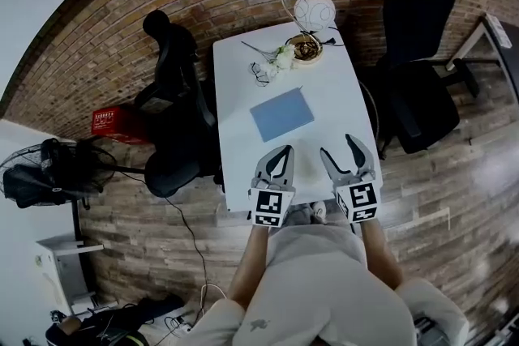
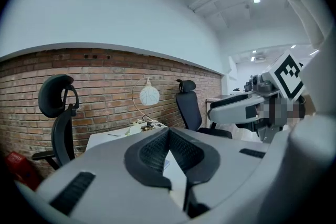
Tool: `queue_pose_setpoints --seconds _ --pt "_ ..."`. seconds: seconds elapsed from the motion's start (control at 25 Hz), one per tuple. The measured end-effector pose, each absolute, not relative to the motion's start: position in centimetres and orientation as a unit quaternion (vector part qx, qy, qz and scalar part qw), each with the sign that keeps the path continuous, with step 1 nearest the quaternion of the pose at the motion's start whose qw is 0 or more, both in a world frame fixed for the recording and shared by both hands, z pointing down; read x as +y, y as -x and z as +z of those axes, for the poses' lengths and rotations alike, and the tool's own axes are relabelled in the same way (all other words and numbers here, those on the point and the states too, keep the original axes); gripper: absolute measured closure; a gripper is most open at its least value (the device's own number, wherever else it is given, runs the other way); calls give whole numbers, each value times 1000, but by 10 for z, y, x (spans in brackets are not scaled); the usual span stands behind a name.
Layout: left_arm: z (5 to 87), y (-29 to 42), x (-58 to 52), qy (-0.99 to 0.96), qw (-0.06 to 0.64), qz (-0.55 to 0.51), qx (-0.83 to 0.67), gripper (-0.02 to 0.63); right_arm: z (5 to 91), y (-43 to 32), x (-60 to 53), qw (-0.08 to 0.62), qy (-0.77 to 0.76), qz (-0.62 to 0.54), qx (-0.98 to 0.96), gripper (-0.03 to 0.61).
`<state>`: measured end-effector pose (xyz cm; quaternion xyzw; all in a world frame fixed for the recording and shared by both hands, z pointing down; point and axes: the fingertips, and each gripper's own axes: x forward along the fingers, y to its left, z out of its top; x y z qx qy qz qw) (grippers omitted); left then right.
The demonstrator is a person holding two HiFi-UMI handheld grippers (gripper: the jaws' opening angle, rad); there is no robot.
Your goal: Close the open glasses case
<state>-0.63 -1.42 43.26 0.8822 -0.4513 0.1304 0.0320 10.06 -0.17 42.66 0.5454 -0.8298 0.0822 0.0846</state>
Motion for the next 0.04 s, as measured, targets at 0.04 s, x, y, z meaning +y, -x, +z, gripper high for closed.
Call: queue_pose_setpoints --seconds 0.04 --pt "430 5 -15 -881 29 128 -454 611 425 -103 -1 82 -546 80 -830 285"
